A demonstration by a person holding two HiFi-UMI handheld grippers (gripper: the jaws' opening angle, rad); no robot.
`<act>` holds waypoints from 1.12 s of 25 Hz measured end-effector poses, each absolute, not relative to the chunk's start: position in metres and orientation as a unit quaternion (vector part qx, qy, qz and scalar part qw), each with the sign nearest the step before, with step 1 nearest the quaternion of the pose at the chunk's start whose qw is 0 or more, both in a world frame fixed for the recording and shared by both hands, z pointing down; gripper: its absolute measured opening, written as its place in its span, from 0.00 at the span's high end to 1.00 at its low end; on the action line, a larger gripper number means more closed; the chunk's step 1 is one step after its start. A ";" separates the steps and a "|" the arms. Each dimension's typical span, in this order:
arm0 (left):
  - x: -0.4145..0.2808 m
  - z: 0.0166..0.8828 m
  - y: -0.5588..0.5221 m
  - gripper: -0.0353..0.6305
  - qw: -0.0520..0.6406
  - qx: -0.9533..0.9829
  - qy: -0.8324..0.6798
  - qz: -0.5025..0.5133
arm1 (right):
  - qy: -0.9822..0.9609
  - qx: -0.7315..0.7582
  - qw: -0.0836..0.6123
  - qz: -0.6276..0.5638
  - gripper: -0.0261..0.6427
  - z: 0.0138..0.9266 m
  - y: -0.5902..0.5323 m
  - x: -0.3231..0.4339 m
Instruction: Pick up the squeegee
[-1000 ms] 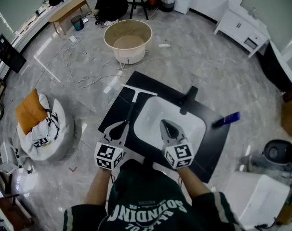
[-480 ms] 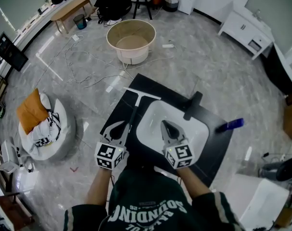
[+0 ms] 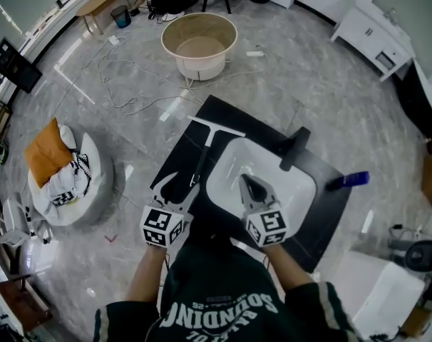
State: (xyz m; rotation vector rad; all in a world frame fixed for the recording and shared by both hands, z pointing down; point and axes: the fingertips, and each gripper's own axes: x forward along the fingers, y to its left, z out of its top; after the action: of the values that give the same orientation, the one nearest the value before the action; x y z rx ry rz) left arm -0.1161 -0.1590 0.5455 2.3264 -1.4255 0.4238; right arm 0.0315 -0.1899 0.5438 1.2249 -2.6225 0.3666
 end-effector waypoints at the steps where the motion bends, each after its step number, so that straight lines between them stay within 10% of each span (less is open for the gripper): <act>1: -0.117 0.549 -0.158 0.63 0.192 0.827 -0.506 0.153 | -0.892 0.418 0.112 0.128 0.96 0.546 -0.190 0.031; 28: -0.108 0.655 -0.226 0.63 0.263 0.814 -0.465 0.229 | -0.865 0.456 0.134 0.161 0.96 0.578 -0.215 0.034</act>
State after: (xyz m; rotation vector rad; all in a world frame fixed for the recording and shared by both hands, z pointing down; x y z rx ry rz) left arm -0.1084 -0.2265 0.6546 2.2012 -1.2574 0.6208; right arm 0.0344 -0.2148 0.5782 1.3208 -2.5089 0.4664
